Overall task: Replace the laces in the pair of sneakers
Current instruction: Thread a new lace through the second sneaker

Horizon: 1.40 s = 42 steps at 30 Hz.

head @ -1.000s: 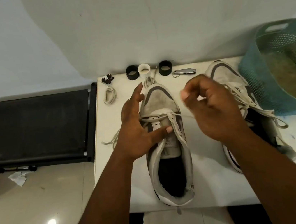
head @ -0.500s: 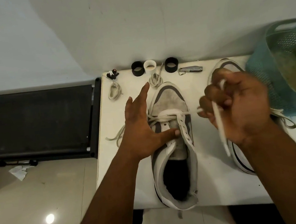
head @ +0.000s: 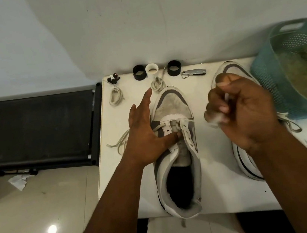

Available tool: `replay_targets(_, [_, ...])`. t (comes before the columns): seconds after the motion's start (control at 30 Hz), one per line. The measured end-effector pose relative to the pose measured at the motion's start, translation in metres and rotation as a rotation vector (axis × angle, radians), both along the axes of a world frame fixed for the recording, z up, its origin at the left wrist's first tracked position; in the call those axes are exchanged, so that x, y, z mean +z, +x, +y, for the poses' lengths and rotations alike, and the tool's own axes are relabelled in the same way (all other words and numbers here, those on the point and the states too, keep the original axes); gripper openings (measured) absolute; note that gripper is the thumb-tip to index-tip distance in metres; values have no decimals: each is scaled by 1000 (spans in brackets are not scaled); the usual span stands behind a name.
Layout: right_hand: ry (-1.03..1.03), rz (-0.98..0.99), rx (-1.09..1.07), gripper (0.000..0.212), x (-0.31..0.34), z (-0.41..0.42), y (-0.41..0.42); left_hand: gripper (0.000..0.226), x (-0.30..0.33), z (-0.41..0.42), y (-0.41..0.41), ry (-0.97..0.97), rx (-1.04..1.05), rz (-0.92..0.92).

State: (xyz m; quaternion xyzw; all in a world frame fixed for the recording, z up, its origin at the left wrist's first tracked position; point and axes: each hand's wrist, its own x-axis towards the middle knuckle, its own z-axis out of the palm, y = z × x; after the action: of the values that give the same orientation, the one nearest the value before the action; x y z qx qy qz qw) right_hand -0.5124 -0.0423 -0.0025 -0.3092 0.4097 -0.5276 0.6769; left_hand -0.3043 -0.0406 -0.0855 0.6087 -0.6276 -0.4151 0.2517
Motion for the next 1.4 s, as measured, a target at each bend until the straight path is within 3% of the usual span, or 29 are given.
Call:
replay_targets(0.03, [7,248,-2,25,-2,0,-2,125,-1,0,0,3,-1,-6])
replay_targets(0.1, [-50,1064,147,18,-12,0,-4,124,-2,-1,0,12,2,-23])
replay_targets(0.13, [-105,1379,261,20,-17,2,-3,121,0,-1,-1,12,8,-35])
replay_targets(0.2, [-131,1563,392,19,-23,6,2,107,2,-1,-4,-26,25,-63])
replay_targets(0.27, [-103,1431,401,24,-23,6,3,87,-1,0,-5,-133,27,-104])
replay_targets(0.37, [124,736,91,29,-5,1,1,76,-5,0,-5,-123,42,-119])
replay_targets(0.43, [166,512,-64,33,2,-1,0,72,-5,0,-6,-99,44,-112])
replay_targets(0.5, [81,692,-61,39,-6,0,-2,70,-5,0,-7,-108,47,-104])
replay_targets(0.6, [-108,1338,174,17,-24,1,-7,68,-7,-1,-8,-124,69,-93])
replay_targets(0.63, [-140,1444,258,15,-26,2,-8,66,-9,0,-8,-139,74,-87])
replay_targets(0.7, [-208,1500,311,30,-25,3,-8,62,-10,0,-9,-175,87,-76])
replay_targets(1.03, [-329,868,-211,30,5,6,-10,62,-11,2,-12,-115,135,-52])
replay_targets(1.1, [-314,826,-202,27,10,5,-12,60,-12,1,-12,-109,126,-41])
replay_targets(1.2, [-107,893,24,11,10,5,-14,56,-14,-1,-9,-127,104,-32])
replay_targets(1.27, [39,795,46,11,5,6,-12,49,-7,0,-10,-266,118,-24])
replay_targets(1.33, [180,488,-77,19,3,4,-7,33,11,3,-14,-530,157,49])
replay_targets(1.4, [281,240,-177,23,3,4,-1,27,35,8,-25,-620,71,230])
